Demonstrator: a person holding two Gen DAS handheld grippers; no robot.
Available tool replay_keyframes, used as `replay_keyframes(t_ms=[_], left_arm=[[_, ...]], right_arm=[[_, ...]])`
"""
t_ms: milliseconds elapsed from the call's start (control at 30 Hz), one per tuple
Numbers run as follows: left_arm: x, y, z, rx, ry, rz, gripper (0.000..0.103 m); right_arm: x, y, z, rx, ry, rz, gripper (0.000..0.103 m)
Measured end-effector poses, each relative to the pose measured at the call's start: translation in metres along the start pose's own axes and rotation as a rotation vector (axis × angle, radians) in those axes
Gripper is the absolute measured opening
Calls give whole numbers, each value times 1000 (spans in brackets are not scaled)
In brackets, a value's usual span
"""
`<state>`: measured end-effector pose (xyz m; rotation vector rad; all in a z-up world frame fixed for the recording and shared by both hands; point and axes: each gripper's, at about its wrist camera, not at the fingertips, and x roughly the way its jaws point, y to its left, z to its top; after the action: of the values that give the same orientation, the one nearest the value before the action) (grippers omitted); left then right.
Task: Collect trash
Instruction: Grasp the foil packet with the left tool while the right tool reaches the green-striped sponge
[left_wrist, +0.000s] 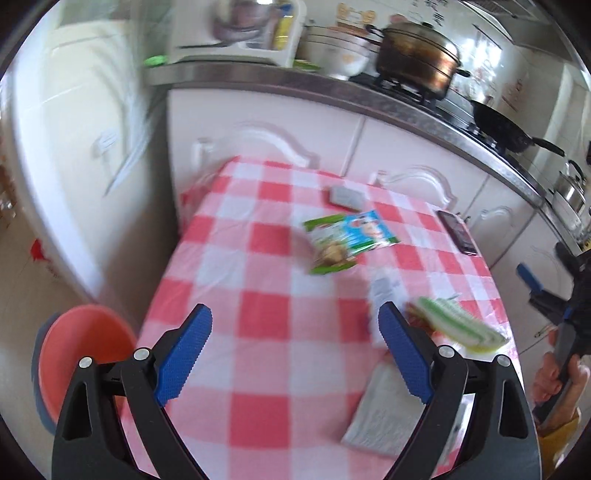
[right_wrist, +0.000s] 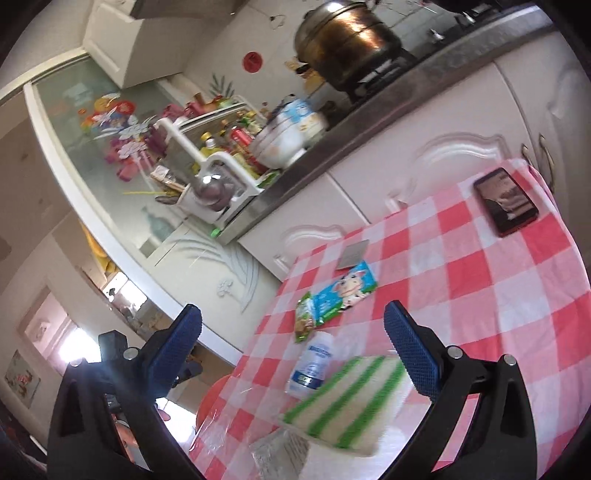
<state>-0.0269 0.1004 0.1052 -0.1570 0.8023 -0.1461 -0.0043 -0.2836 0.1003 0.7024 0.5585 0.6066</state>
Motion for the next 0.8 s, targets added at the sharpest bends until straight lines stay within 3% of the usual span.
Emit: replay_keyframes(t_ms=[167, 333, 567, 800], left_arm=[[55, -56, 53, 101, 52, -61, 91], [134, -80, 105, 62, 169, -95, 91], [221, -98, 151, 84, 255, -33, 91], [270, -101, 160, 116, 331, 38, 91]], right_arm=[[-2, -53, -2, 140, 11, 10, 99], [4, -65, -6, 159, 51, 13, 99], [11, -73, -8, 177, 85, 24, 99], [20, -69, -12, 147, 135, -2, 99]])
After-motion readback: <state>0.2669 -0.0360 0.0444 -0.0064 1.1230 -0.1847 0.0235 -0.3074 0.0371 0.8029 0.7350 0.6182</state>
